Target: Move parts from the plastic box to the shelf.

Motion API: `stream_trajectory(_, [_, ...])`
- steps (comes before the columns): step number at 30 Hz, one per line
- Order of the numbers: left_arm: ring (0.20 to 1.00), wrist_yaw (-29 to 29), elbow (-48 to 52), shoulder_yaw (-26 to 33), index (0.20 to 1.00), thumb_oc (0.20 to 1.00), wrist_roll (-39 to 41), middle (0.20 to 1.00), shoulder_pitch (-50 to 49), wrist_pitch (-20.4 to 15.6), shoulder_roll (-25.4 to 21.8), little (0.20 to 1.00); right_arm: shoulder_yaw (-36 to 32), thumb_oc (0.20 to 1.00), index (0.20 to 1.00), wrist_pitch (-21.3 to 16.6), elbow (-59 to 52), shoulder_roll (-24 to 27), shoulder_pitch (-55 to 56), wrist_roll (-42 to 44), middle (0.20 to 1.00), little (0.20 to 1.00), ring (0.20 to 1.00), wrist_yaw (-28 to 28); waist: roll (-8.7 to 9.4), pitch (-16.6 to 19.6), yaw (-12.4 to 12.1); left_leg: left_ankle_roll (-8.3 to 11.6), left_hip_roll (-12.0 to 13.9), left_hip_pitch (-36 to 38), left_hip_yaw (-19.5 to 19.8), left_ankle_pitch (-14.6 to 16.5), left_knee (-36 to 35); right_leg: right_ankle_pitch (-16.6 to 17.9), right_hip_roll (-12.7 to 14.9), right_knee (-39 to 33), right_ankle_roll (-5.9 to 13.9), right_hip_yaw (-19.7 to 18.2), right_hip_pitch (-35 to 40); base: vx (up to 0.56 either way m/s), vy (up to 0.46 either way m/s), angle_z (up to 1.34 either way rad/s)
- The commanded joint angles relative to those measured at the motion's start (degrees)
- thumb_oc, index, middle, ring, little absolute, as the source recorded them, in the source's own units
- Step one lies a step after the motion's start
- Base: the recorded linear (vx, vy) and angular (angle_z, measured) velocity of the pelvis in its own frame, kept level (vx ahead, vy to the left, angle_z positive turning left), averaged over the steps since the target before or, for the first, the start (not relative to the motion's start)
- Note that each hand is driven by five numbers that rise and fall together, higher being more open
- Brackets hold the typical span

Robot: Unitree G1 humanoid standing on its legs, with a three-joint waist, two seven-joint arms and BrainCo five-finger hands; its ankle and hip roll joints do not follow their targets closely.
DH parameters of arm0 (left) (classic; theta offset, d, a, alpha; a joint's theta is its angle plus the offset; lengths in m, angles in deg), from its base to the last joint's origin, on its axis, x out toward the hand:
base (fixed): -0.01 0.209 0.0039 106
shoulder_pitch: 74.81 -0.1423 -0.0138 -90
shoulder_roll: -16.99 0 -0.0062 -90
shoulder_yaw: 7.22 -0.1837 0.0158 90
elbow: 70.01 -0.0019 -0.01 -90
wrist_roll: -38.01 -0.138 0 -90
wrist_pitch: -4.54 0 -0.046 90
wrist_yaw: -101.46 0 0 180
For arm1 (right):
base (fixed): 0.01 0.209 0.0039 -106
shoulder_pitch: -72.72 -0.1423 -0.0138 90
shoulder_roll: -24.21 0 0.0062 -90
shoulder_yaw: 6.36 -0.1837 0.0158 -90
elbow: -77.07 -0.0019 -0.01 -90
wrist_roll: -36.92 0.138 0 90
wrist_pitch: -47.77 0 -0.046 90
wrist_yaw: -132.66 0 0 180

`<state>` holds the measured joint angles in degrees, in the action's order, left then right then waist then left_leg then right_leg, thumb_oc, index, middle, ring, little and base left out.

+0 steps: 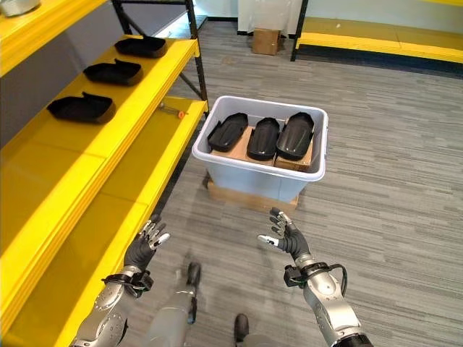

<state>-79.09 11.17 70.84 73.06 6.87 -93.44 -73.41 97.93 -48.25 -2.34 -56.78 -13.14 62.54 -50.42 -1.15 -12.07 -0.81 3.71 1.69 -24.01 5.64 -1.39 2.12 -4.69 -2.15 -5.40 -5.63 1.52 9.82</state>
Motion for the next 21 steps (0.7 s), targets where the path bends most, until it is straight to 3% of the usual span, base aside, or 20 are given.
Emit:
stream_trajectory(1, [1.0, 0.0, 2.5, 0.7, 1.0, 1.0, -0.9, 1.0, 1.0, -3.0, -1.9, 1.0, -1.2, 1.0, 1.0, -3.5, -4.0, 0.5, 0.2, -0.8, 1.0, 1.0, 1.0, 0.0, 1.34, 2.5, -0.9, -0.5, 0.1, 9.5, -0.4, -9.3, -2.0, 2.4, 0.0, 0.5, 6.49, -2.0, -1.2, 0.13, 0.058, -0.44])
stream_trajectory(3, [1.0, -0.3, 2.2, 0.7, 1.0, 1.0, -1.9, 1.0, 1.1, -3.2, -1.8, 1.0, -1.0, 1.0, 1.0, -3.4, -3.4, -0.4, 0.4, -0.9, 1.0, 1.0, 1.0, -0.1, 1.18, 3.5, -1.0, -0.64, 0.2, 10.9, -0.5, -9.6, -3.3, 1.2, 0.5, 0.4, 6.52, -2.4, -0.1, 0.26, 0.149, -0.7])
stream_trajectory(7, [1.0, -1.3, 2.6, 1.3, 1.0, 1.0, -1.6, 1.0, 1.8, -4.0, -2.5, 1.0, -0.4, 1.0, 1.0, -3.0, -2.5, -2.0, -0.4, -0.5, 1.0, 1.0, 1.0, 0.5, 2.23, 5.8, -1.1, -2.88, -1.6, 12.8, -3.6, -6.5, -2.1, -0.3, 4.0, 0.9, 7.93, -2.7, 1.3, 0.26, 0.175, -0.29])
stream_trajectory(17, [1.0, -3.7, 2.8, 2.2, 1.0, 1.0, -2.3, 1.0, 3.9, -4.4, -3.7, 1.0, 2.6, 1.0, 1.0, -2.0, -1.5, -3.8, -5.0, -1.8, 1.0, 1.0, 1.0, 0.0, 3.43, 8.3, -2.5, -6.68, -5.4, 13.3, -5.8, 0.4, 1.4, 1.8, 9.2, 8.4, 12.31, -3.8, -2.0, 0.12, 0.115, -0.08])
stream_trajectory(19, [1.0, -3.7, 2.9, 1.9, 1.0, 1.0, -2.9, 1.0, 4.2, -4.1, -3.9, 1.0, 2.6, 1.0, 1.0, -2.0, -2.0, -4.4, -4.7, -1.7, 1.0, 1.0, 1.0, -0.1, 2.98, 8.0, -1.9, -7.82, -6.5, 15.0, -4.8, 1.8, 1.4, 5.0, 9.2, 17.2, 13.75, -4.0, -5.8, 0.09, 0.179, -0.06])
stream_trajectory(20, [1.0, -3.7, 3.2, 1.7, 1.0, 1.0, -3.3, 1.0, 4.6, -4.1, -4.4, 1.0, 2.7, 1.0, 1.0, -2.1, -2.6, -4.5, -4.5, -1.7, 1.0, 1.0, 1.0, -0.2, 2.25, 6.4, -0.7, -8.84, -7.1, 16.6, -3.4, 2.6, 1.7, 9.8, 8.3, 26.4, 14.07, -4.7, -10.0, 0.08, 0.249, 0.05])
stream_trajectory(21, [1.0, -3.6, 3.6, 1.4, 1.0, 1.0, -3.5, 1.0, 4.9, -4.0, -4.8, 1.0, 3.0, 1.0, 1.0, -2.1, -3.0, -5.0, -4.1, -1.5, 1.0, 1.0, 1.0, -0.2, 0.75, 4.6, 0.4, -9.39, -6.2, 18.1, -2.7, 2.8, 1.8, 10.7, 7.4, 33.3, 13.5, -3.2, -13.6, 0.13, 0.271, 0.64])
